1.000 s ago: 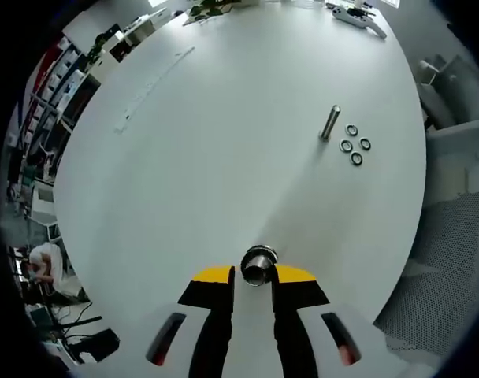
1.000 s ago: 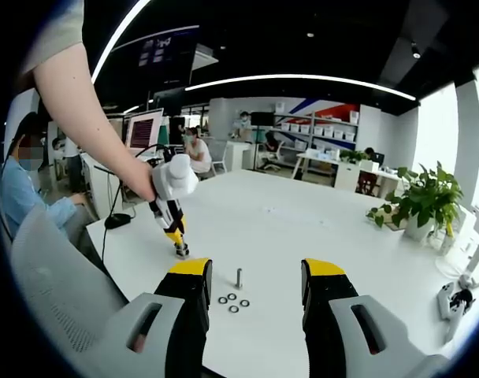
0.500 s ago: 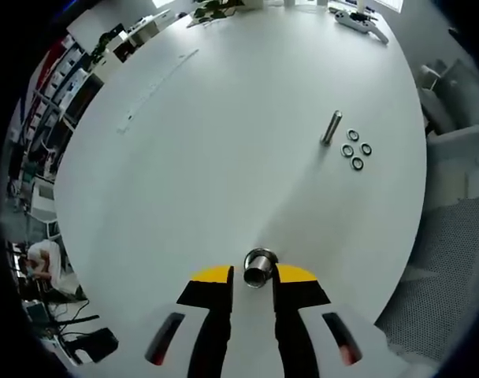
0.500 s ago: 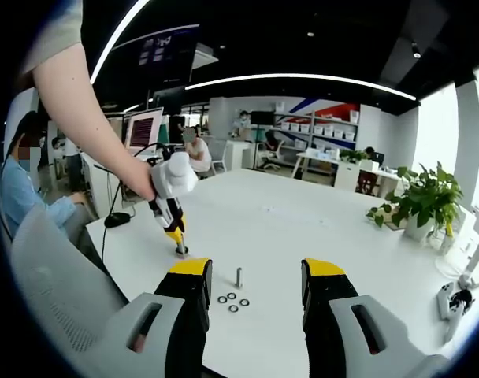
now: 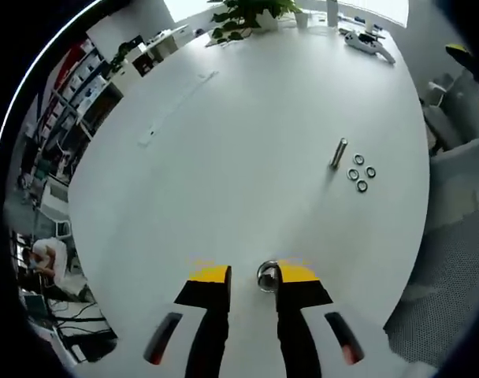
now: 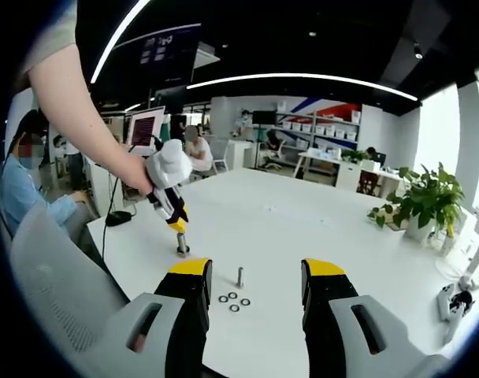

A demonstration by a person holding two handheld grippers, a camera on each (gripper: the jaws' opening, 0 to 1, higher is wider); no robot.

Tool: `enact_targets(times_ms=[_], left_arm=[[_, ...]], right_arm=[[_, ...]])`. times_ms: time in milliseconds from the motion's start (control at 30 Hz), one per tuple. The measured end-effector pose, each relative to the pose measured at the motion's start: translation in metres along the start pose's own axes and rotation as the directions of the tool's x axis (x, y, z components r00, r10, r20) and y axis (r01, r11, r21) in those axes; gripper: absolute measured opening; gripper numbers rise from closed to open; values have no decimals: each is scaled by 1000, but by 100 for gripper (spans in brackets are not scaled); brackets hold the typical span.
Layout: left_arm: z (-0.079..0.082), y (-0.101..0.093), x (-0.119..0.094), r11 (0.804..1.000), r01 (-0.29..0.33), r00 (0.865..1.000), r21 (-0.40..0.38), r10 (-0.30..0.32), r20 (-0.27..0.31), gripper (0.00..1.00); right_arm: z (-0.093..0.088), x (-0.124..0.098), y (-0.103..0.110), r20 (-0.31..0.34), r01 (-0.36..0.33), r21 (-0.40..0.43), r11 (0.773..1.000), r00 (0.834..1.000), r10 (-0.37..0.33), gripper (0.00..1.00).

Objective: Place the washer onto the threaded stud by aligning its center hole with the stud, sliding it down to the base, and recovering from edge contact or off-axis alignment until the washer reaches the visible bottom stop.

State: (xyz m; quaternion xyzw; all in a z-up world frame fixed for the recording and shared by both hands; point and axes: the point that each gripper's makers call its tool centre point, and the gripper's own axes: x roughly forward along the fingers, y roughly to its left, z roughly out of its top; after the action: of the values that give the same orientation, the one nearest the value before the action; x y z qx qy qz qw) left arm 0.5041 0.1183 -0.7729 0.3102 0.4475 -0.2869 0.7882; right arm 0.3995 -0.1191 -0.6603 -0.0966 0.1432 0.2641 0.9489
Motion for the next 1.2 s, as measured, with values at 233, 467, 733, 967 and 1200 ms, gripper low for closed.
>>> enact_targets(times_ms=[233, 467, 733, 967, 1200], left_arm=[[12, 6, -12, 996, -13, 996, -92, 21, 84, 20], [18, 6, -18, 996, -26, 988, -86, 39, 149, 22], [15, -15, -27, 995, -31, 978, -90, 49, 204, 24], [8, -20, -37, 986, -30, 965, -161, 70, 251, 24], [2, -16, -51, 975, -44, 948, -218, 110, 299, 24]], right_arm=[[0, 1, 2, -3, -6, -4, 1000, 1000, 6, 48], [-2, 2, 4, -11, -16, -13, 1000, 1000, 16, 48], [-4, 3, 9, -23, -35, -32, 999, 999, 35, 48], [-5, 4, 14, -32, -53, -49, 997, 998, 51, 48], [-7, 5, 20, -47, -73, -66, 995, 996, 70, 48]])
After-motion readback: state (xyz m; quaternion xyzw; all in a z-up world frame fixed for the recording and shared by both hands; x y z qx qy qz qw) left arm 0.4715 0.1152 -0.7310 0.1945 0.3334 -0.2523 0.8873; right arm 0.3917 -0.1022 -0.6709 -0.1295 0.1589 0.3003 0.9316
